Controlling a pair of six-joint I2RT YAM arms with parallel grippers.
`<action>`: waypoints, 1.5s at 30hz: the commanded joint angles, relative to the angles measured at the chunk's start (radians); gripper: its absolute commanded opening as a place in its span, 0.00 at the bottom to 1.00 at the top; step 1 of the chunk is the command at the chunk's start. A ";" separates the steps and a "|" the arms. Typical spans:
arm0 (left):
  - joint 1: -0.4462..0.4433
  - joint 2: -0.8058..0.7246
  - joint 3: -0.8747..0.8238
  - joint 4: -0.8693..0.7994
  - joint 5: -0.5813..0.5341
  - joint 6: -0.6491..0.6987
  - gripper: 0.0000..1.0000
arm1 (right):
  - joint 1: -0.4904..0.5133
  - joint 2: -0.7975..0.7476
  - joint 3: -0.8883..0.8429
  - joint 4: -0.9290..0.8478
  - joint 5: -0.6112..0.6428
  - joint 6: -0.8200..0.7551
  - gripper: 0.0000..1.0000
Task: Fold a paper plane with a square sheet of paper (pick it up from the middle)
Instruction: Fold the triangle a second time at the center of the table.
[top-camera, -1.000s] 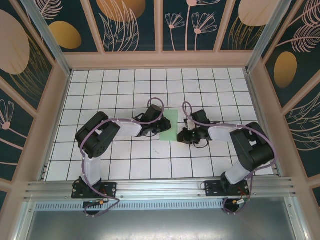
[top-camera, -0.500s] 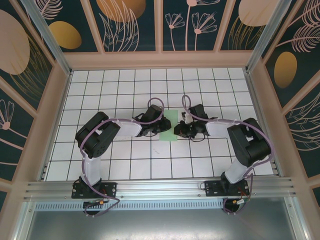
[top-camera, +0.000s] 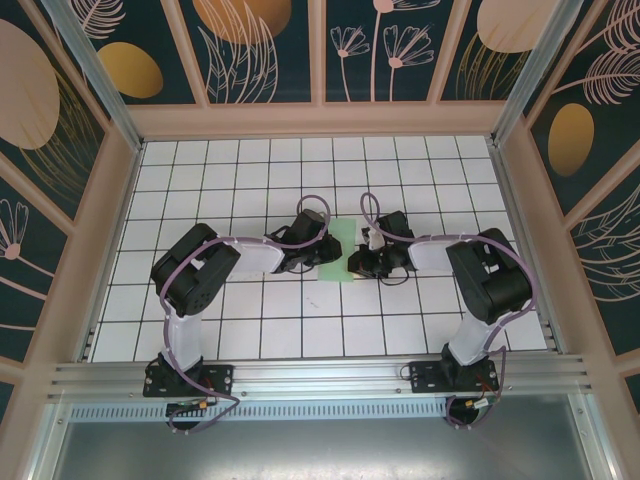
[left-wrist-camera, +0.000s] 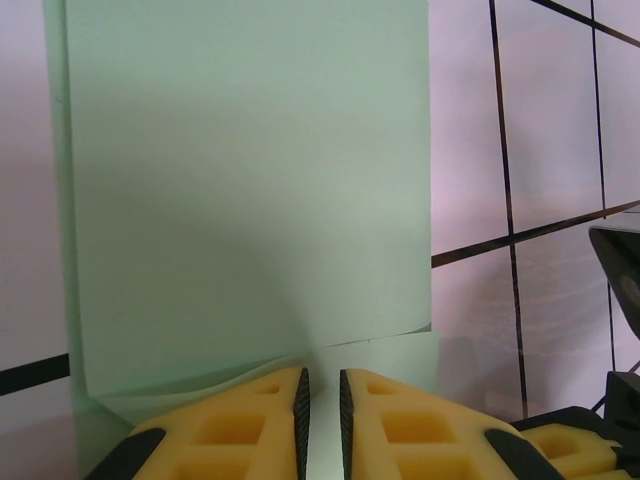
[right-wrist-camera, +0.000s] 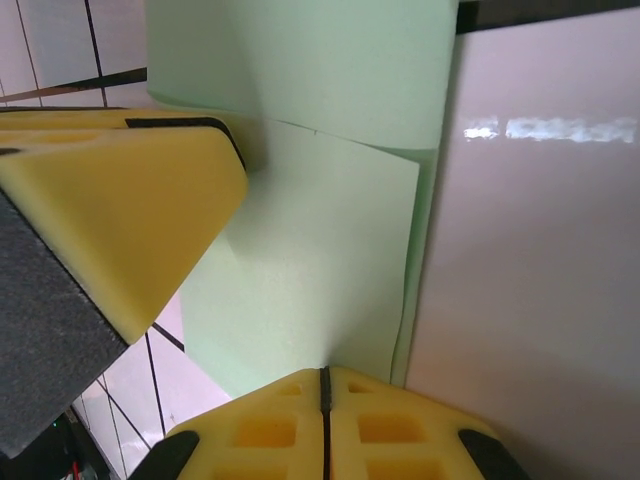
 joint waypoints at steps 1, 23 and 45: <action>0.045 0.033 -0.003 -0.089 -0.149 0.069 0.20 | -0.005 0.058 -0.065 -0.130 0.126 -0.035 0.10; 0.078 -0.004 -0.084 0.093 -0.136 0.130 0.26 | -0.025 0.058 -0.072 -0.141 0.122 -0.065 0.09; 0.102 -0.156 -0.140 0.174 -0.060 0.150 0.33 | -0.022 0.019 0.009 -0.120 0.059 -0.036 0.11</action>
